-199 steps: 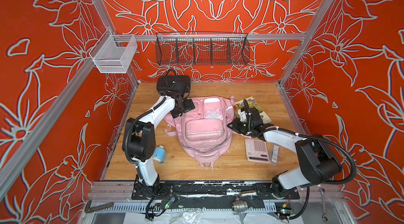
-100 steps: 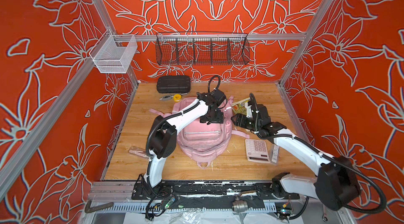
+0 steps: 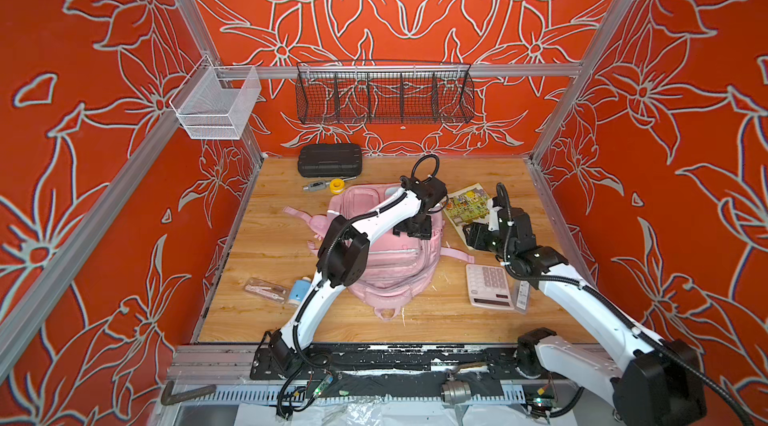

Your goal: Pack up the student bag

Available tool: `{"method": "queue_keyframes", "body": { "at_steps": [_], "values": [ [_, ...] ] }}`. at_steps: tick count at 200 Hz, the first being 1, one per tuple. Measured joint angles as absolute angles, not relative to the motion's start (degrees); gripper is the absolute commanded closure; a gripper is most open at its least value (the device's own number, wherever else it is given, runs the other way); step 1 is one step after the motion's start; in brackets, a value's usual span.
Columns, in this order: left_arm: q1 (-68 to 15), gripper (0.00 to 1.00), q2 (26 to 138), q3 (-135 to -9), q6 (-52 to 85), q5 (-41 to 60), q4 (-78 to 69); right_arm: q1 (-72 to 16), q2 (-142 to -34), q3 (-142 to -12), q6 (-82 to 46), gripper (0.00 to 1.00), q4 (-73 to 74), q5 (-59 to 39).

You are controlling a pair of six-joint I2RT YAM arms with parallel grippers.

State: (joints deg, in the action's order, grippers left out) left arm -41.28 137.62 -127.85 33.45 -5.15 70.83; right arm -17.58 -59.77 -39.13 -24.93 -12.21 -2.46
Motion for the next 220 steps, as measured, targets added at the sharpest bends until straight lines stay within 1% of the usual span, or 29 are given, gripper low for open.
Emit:
{"method": "queue_keyframes", "body": {
  "at_steps": [4, 12, 24, 28, 34, 42, 49, 58, 83, 102, 145, 178, 197, 220],
  "values": [
    [-41.3, 0.27, 138.4, -128.5, 33.5, -5.2, 71.2, -17.6, -59.8, -39.1, -24.5, 0.37, -12.1, -2.6],
    [-41.3, 0.31, 139.7, -129.9, 33.5, -5.2, 72.0, -17.6, -59.8, -39.1, -23.9, 0.38, -11.8, -2.9],
    [-41.3, 0.42, 141.2, -131.9, 33.6, -5.5, 73.4, -17.6, -59.8, -39.1, -22.7, 0.39, -11.1, -3.4],
    [-41.3, 0.48, 141.4, -132.2, 33.2, -5.5, 73.6, -17.6, -59.8, -39.0, -22.2, 0.4, -10.8, -3.7],
    [-41.3, 0.62, 141.5, -132.4, 33.5, -5.5, 73.6, -17.6, -59.9, -38.9, -21.4, 0.4, -10.2, -4.3],
    [-41.4, 0.78, 141.5, -132.4, 33.4, -5.5, 73.7, -17.6, -59.9, -38.6, -20.4, 0.41, -9.4, -5.1],
    [-41.6, 0.89, 141.5, -132.4, 33.4, -5.4, 73.6, -17.6, -60.1, -38.3, -19.6, 0.43, -8.7, -5.7],
    [-41.8, 1.0, 141.4, -132.3, 33.1, -6.1, 73.6, -17.6, -60.5, -37.7, -18.4, 0.45, -7.4, -6.7],
    [-41.8, 1.0, 139.7, -131.5, 32.2, -7.4, 74.0, -17.6, -61.4, -34.4, -15.0, 0.49, -2.4, -10.0],
    [-41.4, 1.0, 136.4, -129.2, 30.6, -7.8, 73.9, -17.6, -61.4, -31.2, -11.6, 0.51, 1.6, -12.2],
    [-39.1, 1.0, 123.4, -125.4, 25.2, -7.1, 74.1, -17.6, -61.6, -29.1, -2.0, 0.52, 9.4, -19.0],
    [-37.2, 1.0, 114.8, -123.0, 21.5, -5.5, 73.6, -17.6, -64.6, -29.1, 3.1, 0.53, 14.3, -24.4],
    [-35.9, 1.0, 112.1, -121.3, 20.1, -3.3, 72.6, -17.6, -66.3, -29.1, 4.6, 0.54, 16.2, -27.1],
    [-35.2, 1.0, 111.7, -120.2, 18.9, -1.2, 71.8, -17.6, -68.2, -29.1, 5.4, 0.55, 19.7, -31.7]
  ]
}}
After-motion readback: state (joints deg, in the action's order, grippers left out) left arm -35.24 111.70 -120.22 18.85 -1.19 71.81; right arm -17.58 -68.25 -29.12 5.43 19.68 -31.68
